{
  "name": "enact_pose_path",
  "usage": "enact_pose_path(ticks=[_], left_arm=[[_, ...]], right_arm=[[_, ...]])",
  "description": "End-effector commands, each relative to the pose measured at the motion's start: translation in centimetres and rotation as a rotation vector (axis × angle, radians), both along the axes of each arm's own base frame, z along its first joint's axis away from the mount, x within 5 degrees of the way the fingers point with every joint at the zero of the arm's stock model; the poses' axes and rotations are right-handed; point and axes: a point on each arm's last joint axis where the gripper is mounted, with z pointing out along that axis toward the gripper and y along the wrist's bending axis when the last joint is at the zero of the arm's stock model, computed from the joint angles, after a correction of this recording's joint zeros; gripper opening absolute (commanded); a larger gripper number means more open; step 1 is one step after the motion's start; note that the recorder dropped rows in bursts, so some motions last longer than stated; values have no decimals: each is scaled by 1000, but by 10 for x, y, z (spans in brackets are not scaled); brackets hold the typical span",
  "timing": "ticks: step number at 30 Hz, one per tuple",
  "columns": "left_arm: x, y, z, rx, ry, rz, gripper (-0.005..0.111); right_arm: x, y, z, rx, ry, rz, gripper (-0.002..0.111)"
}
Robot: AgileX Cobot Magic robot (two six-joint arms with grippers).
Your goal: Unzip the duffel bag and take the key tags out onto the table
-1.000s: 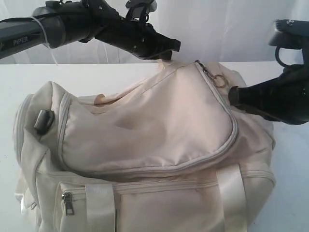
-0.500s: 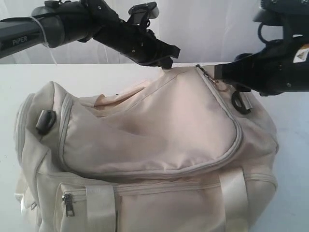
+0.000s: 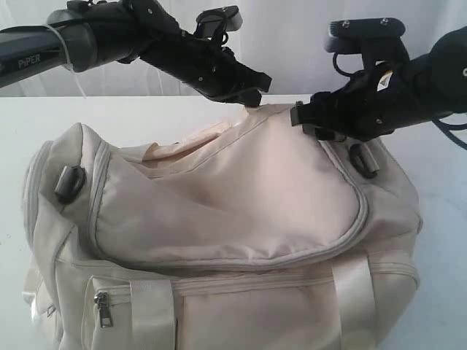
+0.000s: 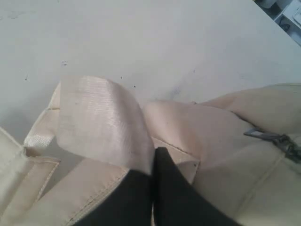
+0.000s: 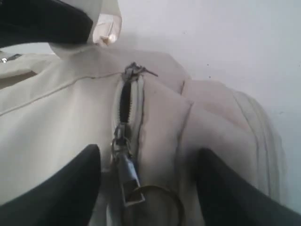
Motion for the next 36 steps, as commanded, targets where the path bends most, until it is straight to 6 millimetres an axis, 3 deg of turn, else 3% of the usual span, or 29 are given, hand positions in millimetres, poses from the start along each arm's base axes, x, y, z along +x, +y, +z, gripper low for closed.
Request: enact_pose_path(ticks=[1,6,14,25,36], left_arm=[[-2,5,10,4,-15,-13,0],[-2,5,10,4,-17,-14,0],[-1,5,10,3,-23,-11,0],[2,5,12,-23,-38,35,0],[3,6,12,-29,-33,54,0]], right_arm=[[-2,-1,-2,-34,43,15,44],[-6,-2,0,-39,61,17,30],[-15,-7,10,-36,80,15,22],[-42,-17,24,-62,201,32,10],[-66,-25,11,-125,392,61,8]])
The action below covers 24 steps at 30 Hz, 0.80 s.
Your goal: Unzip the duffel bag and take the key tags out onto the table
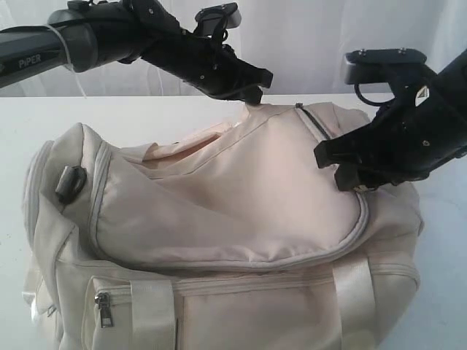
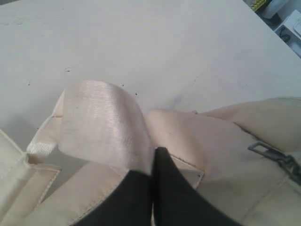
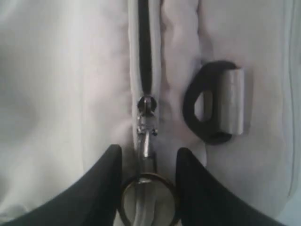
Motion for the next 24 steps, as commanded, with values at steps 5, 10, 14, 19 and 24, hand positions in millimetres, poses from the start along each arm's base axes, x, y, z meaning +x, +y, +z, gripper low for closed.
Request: enact_pose_path(ticks=[5,10,14,19,24], left_arm=[[2,6,11,-18,-23,36,0],[2,6,12,-19,-26,38,0],[3,6,12,-23,-32,45,0],[3,6,13,-32,-31,59,0],[4,6,13,-35,-27,64,0]], right_arm=[[-27,-6,-10,24,87,56,8],[-46,-11,-14,57,118,78,8],[-58,-17,-18,65,129,81,8],[-72,-18,-23,105,150,104,8],[-81,-12,-30,213,184,156,8]])
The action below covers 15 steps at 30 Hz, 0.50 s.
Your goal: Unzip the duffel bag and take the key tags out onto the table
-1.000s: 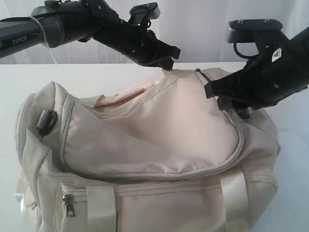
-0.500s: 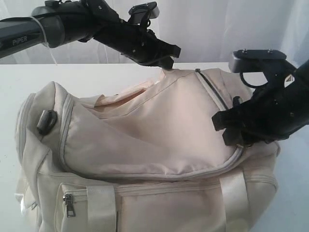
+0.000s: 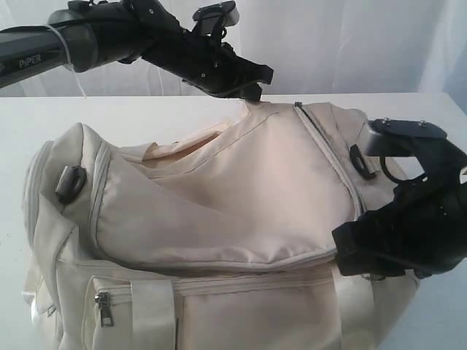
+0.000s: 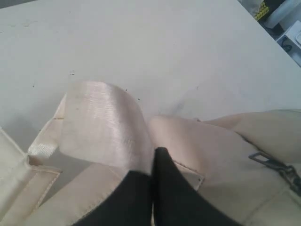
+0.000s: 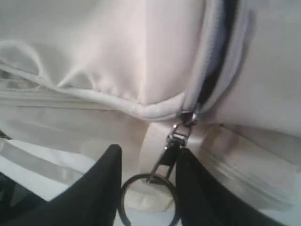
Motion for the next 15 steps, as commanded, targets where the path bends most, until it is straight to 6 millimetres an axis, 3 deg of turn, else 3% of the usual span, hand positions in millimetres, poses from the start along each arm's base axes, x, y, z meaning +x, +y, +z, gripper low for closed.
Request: enact_pose_path(ticks=[1,6,8,12,15], left_arm=[[2,6,12,-14,-34,29,0],[1,6,11,8,-42,15,1],[0,6,10,26,-49,-6,9],[-2,6,8,51,-47,-43,43],[-5,7,12,55,-44,-56,63]], right_arm=[[-9,6,-7,97,36,46,8],[-16,8,-17,154,65,58,8],[-17,8,-21,161,79,50,8],[-19,7,-25,159,86,40,8],[-19,7,-25,165,86,35,8]])
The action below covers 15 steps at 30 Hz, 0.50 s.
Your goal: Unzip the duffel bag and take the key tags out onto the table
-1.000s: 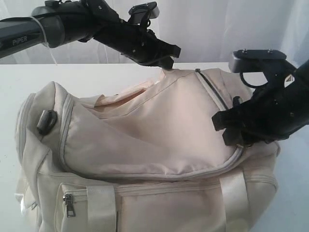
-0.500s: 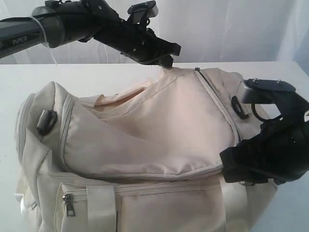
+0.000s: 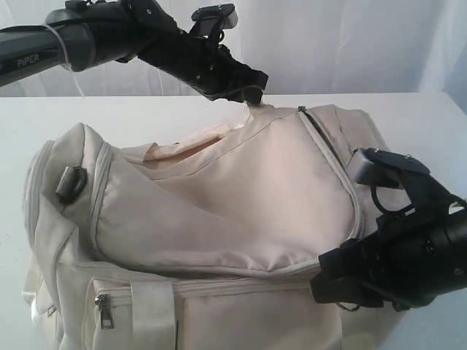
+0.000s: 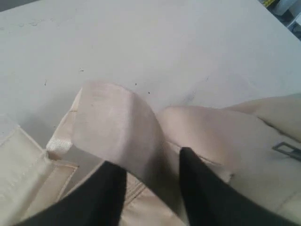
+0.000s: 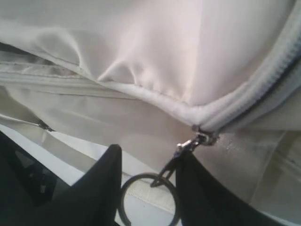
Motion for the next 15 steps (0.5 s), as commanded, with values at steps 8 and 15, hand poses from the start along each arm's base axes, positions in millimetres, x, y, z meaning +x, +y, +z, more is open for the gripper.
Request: enact_pose_path(ticks=[8,15], left_arm=[[-27,16,56,50,-72,-79,64],[-66,35,82,217,20,-236,64]], right_arm=[[-1,1,0,22,0,-1,8],[-6,2,-6,62,13,10,8]])
